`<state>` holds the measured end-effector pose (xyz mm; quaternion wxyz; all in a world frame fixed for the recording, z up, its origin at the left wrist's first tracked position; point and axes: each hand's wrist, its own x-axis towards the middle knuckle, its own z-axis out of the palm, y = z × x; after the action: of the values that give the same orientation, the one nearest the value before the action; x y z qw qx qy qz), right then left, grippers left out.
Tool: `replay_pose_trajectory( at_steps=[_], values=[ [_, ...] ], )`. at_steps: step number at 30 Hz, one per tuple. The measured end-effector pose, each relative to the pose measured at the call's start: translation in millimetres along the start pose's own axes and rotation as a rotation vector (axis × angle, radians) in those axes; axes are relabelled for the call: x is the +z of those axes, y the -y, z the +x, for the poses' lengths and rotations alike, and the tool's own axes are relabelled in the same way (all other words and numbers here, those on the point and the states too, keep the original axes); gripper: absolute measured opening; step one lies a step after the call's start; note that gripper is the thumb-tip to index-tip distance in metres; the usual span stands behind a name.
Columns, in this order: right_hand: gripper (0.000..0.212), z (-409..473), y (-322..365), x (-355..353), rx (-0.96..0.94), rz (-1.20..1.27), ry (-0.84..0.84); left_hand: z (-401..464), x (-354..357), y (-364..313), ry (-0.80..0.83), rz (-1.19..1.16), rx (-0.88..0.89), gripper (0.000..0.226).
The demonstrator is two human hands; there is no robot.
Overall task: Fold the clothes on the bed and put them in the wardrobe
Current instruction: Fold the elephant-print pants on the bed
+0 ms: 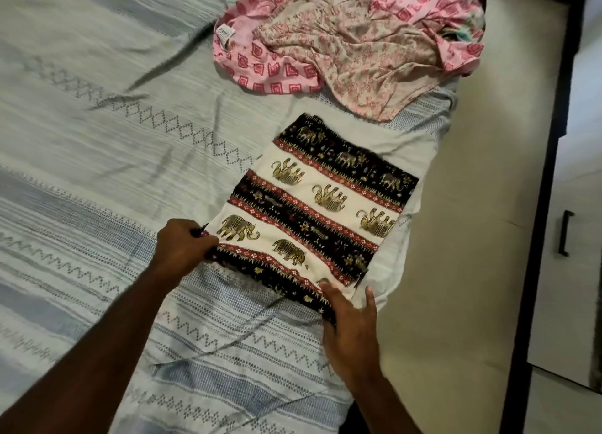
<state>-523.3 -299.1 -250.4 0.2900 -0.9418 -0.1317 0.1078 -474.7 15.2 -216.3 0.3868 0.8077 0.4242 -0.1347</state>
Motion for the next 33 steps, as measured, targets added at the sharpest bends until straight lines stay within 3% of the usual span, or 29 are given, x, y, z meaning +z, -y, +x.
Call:
replay_pose_trajectory(
  at_steps=[3,7,10,12,15,17,18,23,29,31,33],
  values=[
    [0.05,-2,14,-18,-0.034,0.097,0.007,-3,-30,-17,0.096,0.089,-0.032,0.013],
    [0.023,23,25,-46,0.167,0.465,0.145,17,-50,-65,0.138,0.172,-0.01,0.017],
    [0.014,63,23,-62,0.349,0.716,0.026,41,-38,-117,0.06,0.196,0.076,0.024],
    [0.027,98,7,-65,0.464,0.776,-0.054,58,-18,-159,0.021,0.15,0.127,0.024],
    [0.078,144,-26,-64,0.661,0.849,-0.201,86,17,-208,0.029,-0.106,0.128,0.051],
    [0.09,159,-51,-56,0.795,0.892,-0.256,98,38,-213,-0.023,-0.038,0.138,0.077],
    [0.09,163,-59,-54,0.878,0.908,-0.277,99,48,-209,-0.029,0.05,0.16,0.078],
    [0.042,162,-56,-36,1.015,0.653,-0.363,102,84,-159,0.026,0.303,0.246,0.063],
    [0.042,169,-25,-22,0.976,0.329,-0.444,106,96,-142,-0.163,0.484,0.269,0.073],
    [0.045,167,-22,-20,0.944,0.31,-0.52,109,95,-143,-0.126,0.476,0.241,0.085],
    [0.055,171,-22,-19,1.029,0.329,-0.52,115,92,-146,-0.011,0.431,0.194,0.096]
  ],
)
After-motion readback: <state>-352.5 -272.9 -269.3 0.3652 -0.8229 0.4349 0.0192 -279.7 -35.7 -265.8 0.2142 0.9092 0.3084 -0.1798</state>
